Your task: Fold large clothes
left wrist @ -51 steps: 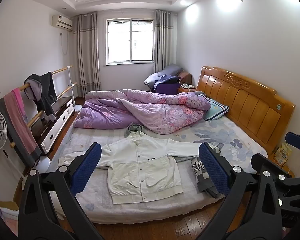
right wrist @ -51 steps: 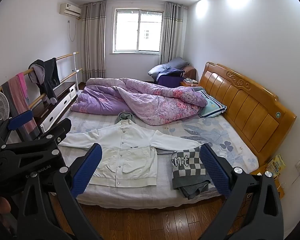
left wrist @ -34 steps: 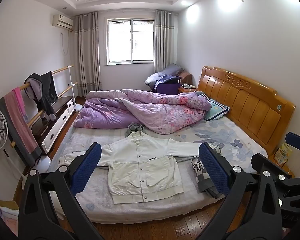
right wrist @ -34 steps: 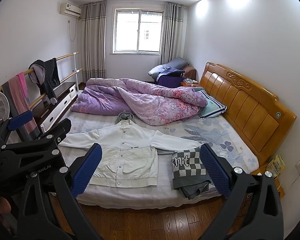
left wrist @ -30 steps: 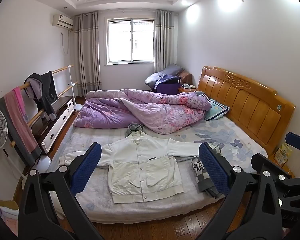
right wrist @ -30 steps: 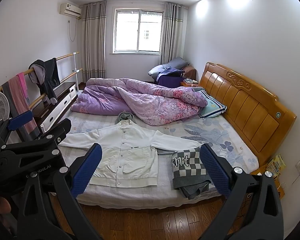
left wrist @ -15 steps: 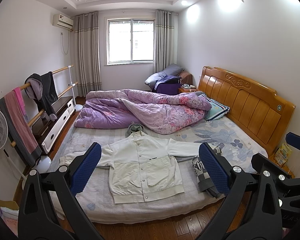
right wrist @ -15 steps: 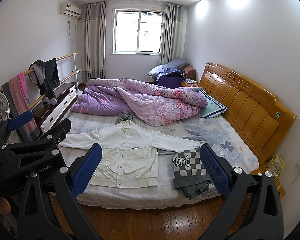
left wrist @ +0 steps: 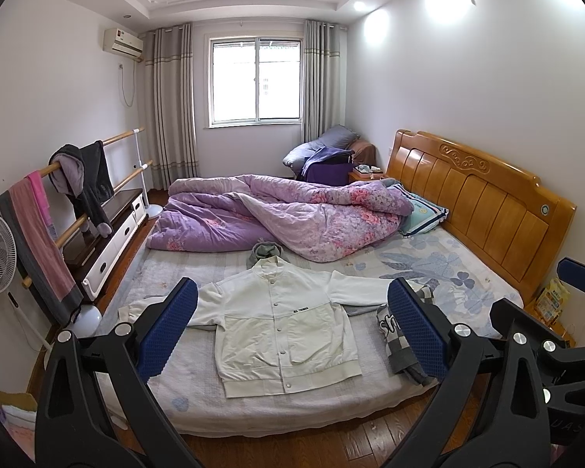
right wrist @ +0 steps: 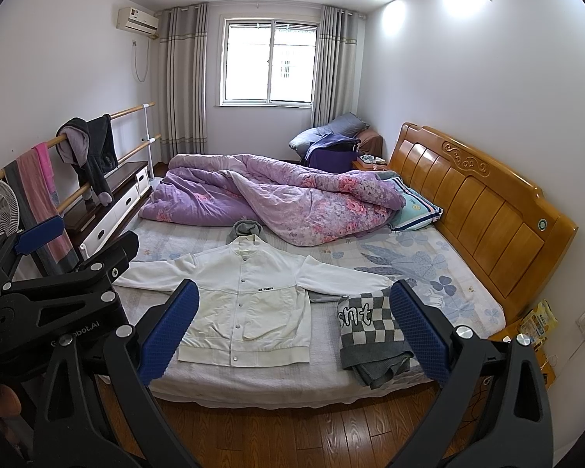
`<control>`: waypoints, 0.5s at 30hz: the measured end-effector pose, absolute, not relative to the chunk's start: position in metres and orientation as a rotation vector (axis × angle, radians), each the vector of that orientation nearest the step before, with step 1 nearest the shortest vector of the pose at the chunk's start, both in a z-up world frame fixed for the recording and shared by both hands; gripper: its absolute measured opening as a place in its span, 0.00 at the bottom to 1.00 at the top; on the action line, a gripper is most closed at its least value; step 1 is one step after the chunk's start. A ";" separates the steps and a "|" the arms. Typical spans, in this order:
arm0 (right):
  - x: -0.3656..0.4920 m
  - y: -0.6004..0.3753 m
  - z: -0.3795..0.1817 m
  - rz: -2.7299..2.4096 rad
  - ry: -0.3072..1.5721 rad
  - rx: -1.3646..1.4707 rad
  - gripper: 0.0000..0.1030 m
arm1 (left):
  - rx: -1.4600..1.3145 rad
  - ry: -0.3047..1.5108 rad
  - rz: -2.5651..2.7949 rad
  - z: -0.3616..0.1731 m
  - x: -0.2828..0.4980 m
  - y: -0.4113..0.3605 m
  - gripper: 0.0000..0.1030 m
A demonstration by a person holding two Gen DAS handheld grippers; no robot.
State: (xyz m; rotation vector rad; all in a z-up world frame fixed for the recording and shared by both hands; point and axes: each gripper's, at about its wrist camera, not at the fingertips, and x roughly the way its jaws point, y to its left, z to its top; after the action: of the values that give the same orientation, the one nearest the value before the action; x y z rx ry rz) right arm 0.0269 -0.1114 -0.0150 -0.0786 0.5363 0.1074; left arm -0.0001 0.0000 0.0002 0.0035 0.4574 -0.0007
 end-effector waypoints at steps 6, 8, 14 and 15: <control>0.027 -0.110 -0.015 0.107 0.535 -0.079 0.92 | 0.003 0.457 -0.002 0.000 0.000 0.000 0.95; 0.027 -0.110 -0.015 0.108 0.535 -0.078 0.92 | 0.003 0.456 -0.002 0.000 0.000 0.000 0.95; 0.027 -0.109 -0.015 0.107 0.537 -0.079 0.92 | 0.003 0.458 -0.002 0.000 0.000 0.000 0.95; 0.027 -0.109 -0.015 0.108 0.537 -0.078 0.92 | 0.003 0.457 -0.001 0.000 0.000 0.000 0.95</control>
State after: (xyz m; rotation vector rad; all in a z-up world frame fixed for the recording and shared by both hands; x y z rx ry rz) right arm 0.0274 -0.1090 -0.0154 -0.0784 0.5372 0.1077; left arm -0.0004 -0.0001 0.0003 0.0029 0.4566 -0.0008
